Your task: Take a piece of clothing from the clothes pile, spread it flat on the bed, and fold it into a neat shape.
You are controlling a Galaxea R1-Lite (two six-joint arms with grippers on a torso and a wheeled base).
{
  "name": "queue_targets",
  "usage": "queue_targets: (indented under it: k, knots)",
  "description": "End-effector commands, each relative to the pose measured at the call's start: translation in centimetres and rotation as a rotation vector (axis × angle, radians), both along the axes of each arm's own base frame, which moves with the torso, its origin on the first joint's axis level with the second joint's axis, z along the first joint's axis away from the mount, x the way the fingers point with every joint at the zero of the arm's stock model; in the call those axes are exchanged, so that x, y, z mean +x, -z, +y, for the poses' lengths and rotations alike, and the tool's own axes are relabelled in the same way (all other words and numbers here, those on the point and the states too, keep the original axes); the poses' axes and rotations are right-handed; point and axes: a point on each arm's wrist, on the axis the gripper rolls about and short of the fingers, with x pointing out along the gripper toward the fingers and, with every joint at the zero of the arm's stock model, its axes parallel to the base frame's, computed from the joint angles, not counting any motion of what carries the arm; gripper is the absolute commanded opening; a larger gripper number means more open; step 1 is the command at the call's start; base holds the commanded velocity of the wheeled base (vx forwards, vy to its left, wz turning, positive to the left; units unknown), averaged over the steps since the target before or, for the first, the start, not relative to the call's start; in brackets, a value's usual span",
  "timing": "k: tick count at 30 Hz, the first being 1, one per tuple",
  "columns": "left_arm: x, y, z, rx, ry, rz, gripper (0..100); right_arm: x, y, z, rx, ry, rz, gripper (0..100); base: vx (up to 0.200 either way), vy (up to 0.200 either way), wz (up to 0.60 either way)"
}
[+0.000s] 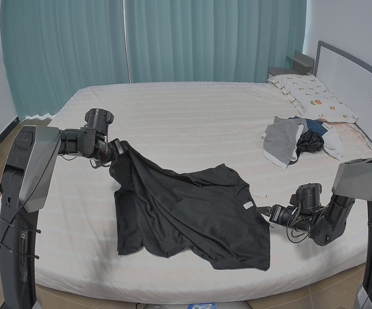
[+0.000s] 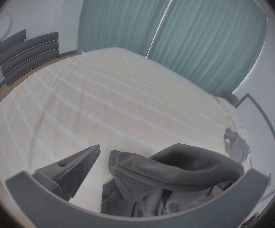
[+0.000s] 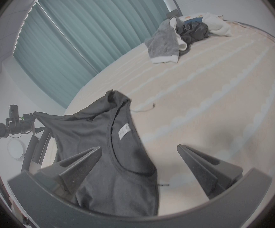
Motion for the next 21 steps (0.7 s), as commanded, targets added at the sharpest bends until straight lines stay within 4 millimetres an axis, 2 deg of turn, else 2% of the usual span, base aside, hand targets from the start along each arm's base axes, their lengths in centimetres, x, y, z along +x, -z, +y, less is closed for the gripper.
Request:
queue_targets:
  k: [1, 5, 6, 12, 13, 15, 21]
  knots:
    - [-0.6, 1.6, -0.7, 0.012, 0.044, 0.092, 100, -1.4, 1.3, 0.8, 0.003, -0.067, 0.069, 100, 0.0, 0.0, 0.0]
    - [-0.8, 2.1, -0.7, 0.012, 0.043, 0.112, 100, -1.4, 1.7, 1.6, -0.001, -0.101, 0.085, 100, 0.0, 0.0, 0.0]
    - [-0.8, 2.1, -0.7, 0.012, 0.043, 0.115, 100, -1.5, 1.7, 1.7, -0.003, -0.105, 0.091, 0, 0.0, 0.0, 0.0]
    - [-1.5, 1.8, -0.5, -0.025, 0.076, 0.178, 100, -1.3, 1.7, 1.6, -0.042, -0.114, 0.127, 0, 0.0, 0.0, 0.0]
    - [-2.1, 0.9, -0.3, -0.074, 0.104, 0.21, 100, -1.0, 1.5, 0.8, -0.042, -0.085, 0.12, 0, 0.0, 0.0, 0.0]
    - [-2.7, 0.2, -0.1, -0.12, 0.135, 0.252, 100, -0.5, 1.3, -0.6, -0.037, -0.044, 0.112, 0, 0.0, 0.0, 0.0]
    - [-3.2, -0.4, 1.7, -0.207, 0.147, 0.335, 100, 0.4, 0.6, -5.4, -0.021, 0.086, 0.085, 0, 0.0, 0.0, 0.0]
